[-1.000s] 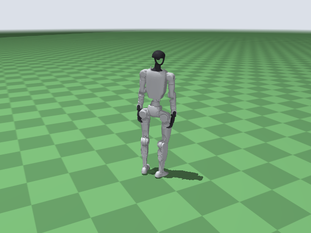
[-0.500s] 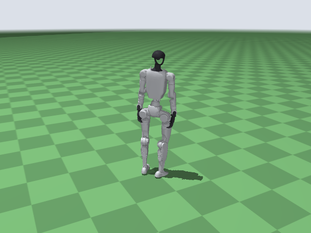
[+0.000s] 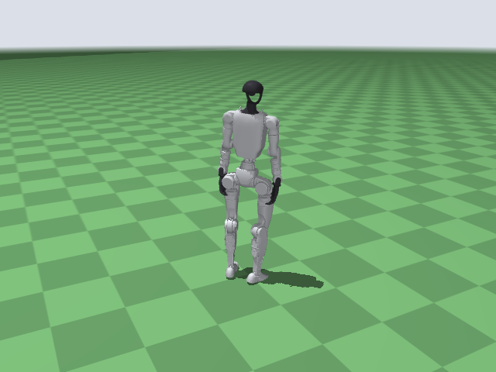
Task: In place motions
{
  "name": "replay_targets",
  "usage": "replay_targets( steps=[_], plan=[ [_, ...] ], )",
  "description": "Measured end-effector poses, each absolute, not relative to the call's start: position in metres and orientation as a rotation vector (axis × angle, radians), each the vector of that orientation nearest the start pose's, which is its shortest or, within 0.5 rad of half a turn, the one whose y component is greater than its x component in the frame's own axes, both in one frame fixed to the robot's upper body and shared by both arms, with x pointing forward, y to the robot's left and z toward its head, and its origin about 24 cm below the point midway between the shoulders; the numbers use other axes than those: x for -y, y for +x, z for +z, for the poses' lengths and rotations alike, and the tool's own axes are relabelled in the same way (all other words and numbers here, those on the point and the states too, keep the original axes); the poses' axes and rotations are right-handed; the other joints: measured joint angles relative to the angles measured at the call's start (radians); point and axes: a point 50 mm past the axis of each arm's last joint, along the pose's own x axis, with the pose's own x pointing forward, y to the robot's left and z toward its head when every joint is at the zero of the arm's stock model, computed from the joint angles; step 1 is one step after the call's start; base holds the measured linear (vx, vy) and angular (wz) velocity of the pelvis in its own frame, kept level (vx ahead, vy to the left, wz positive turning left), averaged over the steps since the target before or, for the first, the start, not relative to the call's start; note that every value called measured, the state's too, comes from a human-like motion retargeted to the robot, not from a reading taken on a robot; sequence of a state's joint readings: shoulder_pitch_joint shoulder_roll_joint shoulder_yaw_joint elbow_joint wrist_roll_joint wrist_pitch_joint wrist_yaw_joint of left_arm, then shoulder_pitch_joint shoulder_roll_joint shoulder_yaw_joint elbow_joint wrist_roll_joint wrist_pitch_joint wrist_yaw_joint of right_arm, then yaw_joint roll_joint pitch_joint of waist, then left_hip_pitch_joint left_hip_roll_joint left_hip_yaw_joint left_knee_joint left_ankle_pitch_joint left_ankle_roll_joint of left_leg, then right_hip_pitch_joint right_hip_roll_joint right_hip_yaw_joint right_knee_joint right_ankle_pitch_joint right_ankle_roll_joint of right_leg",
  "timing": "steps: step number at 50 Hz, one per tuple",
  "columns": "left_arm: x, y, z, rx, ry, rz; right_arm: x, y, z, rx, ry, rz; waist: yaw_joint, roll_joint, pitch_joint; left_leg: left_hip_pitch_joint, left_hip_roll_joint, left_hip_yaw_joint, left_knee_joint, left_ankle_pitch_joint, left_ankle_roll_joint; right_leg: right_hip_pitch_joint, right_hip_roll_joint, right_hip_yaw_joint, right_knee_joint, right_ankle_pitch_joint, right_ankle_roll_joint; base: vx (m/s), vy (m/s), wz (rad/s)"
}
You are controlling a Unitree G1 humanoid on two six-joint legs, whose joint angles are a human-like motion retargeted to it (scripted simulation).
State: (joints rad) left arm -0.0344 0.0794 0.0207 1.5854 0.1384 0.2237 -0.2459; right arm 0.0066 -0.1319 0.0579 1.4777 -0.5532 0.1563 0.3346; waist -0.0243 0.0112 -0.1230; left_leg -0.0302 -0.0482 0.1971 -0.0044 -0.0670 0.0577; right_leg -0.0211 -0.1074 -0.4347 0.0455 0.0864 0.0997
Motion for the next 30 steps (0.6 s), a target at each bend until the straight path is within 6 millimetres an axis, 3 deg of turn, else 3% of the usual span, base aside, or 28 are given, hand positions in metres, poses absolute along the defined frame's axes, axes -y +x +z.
replay_targets(
  steps=[30],
  plan=[
    [-0.1719, -0.0011, -0.1776, -1.787, -0.052, -0.196, 0.1968, 0.0077, -0.1769, -1.724, -0.368, 0.574, 0.002, 0.003, 0.001, 0.003, -0.002, -0.003, -0.003, -0.003, -0.001, 0.001, 0.003, -0.004, 0.0, 0.0, -0.002, 0.0, 0.0, 0.0]
  ],
)
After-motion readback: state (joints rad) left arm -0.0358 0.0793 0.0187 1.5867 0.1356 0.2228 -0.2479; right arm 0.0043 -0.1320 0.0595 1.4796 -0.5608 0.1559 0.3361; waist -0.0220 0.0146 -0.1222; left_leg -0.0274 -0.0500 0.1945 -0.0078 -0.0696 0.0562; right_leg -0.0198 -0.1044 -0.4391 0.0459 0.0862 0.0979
